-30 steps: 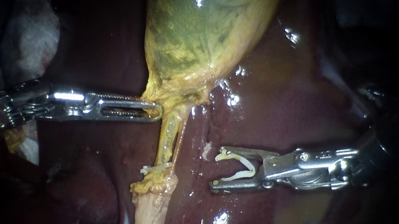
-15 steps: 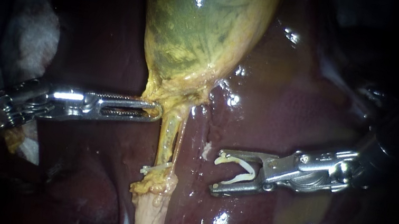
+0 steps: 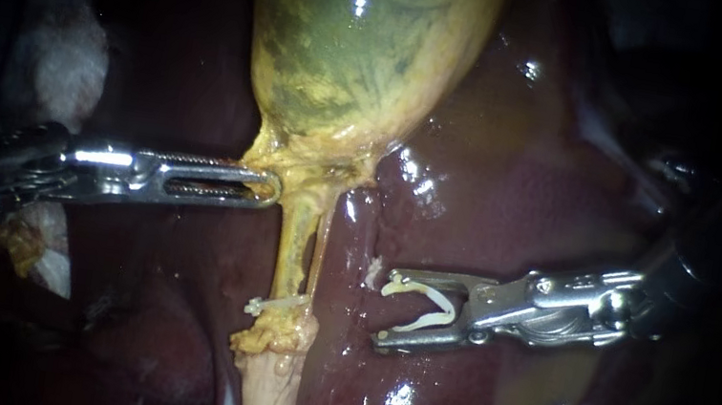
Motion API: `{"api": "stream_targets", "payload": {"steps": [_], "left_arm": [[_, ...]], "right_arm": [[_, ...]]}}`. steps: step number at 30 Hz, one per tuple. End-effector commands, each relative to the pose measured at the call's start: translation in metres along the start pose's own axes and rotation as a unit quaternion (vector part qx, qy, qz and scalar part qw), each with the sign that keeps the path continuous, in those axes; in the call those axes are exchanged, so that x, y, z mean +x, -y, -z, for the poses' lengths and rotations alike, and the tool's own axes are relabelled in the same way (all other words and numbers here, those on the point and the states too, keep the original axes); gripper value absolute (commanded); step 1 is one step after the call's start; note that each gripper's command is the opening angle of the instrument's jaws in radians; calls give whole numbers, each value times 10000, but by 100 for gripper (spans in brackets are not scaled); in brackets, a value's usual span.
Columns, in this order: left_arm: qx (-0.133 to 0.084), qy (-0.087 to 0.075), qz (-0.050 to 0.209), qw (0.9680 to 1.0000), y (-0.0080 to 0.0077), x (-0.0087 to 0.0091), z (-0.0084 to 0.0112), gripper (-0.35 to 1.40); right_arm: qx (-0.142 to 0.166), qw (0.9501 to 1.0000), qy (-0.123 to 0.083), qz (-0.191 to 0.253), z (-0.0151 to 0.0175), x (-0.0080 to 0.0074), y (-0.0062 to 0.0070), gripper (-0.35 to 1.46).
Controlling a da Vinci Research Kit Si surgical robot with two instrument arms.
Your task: Clipping second clip left tube
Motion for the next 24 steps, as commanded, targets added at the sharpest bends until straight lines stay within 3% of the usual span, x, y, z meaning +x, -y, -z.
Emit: {"api": "stream_targets", "payload": {"steps": [1, 6, 17, 24], "left_arm": [[12, -3, 5, 10000, -1, 2, 3, -8], [18, -1, -25, 10000, -7, 10, 12, -8], [22, -2, -18, 10000, -12, 10, 13, -8], [23, -2, -18, 10000, -13, 10, 13, -8]], "right_arm": [[-7, 10000, 3, -3, -1, 1, 0, 60], [-18, 10000, -3, -86, -12, 10, 3, 60], [4, 9988, -29, -479, -53, 38, 2, 59], [152, 9959, 3, -887, -76, 48, -9, 58]]}}
